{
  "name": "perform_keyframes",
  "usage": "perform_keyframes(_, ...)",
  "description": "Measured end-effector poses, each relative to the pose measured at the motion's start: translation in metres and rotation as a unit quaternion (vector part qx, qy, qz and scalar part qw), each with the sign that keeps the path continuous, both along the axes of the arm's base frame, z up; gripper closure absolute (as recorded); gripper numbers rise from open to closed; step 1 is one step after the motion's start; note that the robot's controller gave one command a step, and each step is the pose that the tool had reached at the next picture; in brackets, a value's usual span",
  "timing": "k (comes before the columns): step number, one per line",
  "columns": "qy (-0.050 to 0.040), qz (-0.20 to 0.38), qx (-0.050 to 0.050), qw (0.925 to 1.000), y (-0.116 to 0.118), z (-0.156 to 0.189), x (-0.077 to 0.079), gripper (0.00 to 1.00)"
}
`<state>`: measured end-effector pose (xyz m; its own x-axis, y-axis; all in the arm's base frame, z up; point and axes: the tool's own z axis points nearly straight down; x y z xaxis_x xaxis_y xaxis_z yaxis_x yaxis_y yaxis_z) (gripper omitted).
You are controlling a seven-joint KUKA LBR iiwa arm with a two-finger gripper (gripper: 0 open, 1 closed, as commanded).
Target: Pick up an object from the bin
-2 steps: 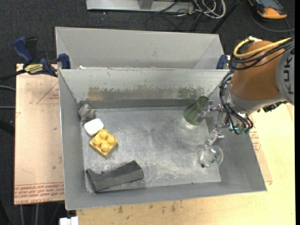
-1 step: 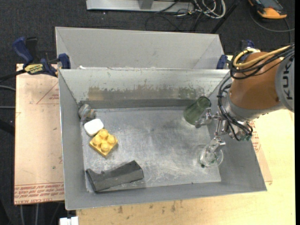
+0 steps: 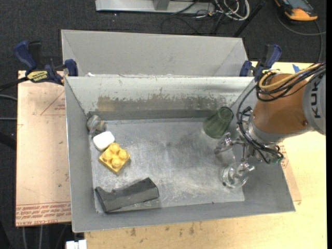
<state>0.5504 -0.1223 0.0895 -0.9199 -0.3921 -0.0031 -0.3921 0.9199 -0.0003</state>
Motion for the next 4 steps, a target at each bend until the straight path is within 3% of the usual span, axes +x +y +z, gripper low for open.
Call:
perform_keyframes(1,0.0028,0.065,0.0,0.9979,-0.012,-0.012,0.013,1.0)
perform_keyframes(2,0.0021,0.065,0.0,0.9979,-0.012,-0.012,0.013,1.0)
perform_keyframes(3,-0.0023,0.228,-0.001,0.9736,0.011,0.093,0.059,1.0)
perform_keyframes(4,-0.0007,0.228,0.0,0.9737,0.011,0.092,0.058,1.0)
